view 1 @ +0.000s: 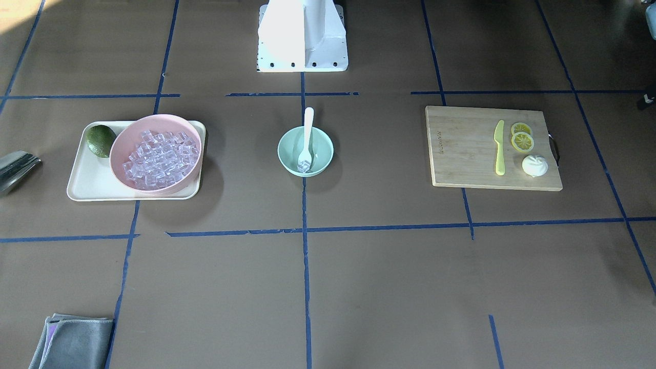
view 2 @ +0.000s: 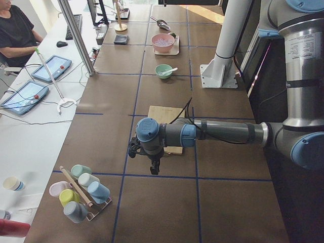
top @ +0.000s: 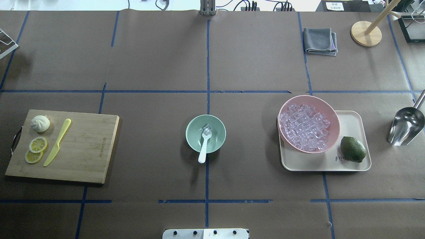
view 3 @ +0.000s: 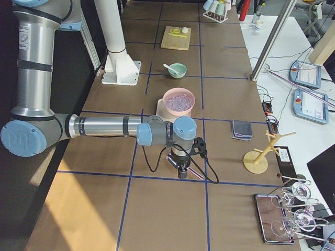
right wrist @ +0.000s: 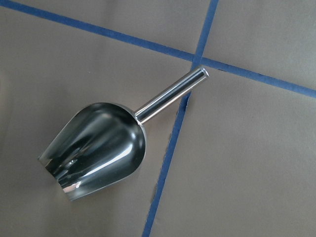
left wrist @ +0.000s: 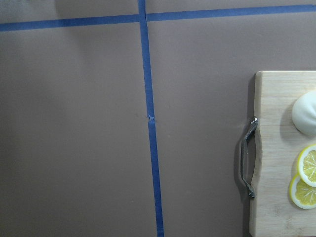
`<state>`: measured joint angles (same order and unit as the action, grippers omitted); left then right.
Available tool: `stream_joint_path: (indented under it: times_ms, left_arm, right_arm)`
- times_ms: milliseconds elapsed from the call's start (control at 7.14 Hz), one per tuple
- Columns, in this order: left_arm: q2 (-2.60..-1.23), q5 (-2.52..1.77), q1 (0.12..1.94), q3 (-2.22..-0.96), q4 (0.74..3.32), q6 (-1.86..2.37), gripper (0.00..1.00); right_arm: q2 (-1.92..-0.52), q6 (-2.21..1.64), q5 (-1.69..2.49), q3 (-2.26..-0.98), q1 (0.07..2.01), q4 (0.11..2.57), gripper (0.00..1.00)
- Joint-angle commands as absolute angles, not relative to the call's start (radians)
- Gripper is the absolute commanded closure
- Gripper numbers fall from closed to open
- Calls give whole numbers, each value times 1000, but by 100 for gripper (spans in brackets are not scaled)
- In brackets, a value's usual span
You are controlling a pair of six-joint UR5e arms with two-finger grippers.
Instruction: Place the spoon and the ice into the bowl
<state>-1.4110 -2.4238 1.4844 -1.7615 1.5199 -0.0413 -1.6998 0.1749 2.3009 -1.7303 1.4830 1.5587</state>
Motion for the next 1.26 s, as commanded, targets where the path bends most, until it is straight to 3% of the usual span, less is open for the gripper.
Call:
stream_joint_path:
  times_ms: [0, 1120]
  left_arm:
    - [-1369, -2425, 1491, -1831, 1513, -37, 0]
    - [-1391, -2387, 1572, -1801, 1447, -41, 0]
  right_arm:
    - [-1706, 175, 2313, -1735, 1483, 1562, 1]
    - [-1591, 282, 2296, -1752, 1575, 1806, 1]
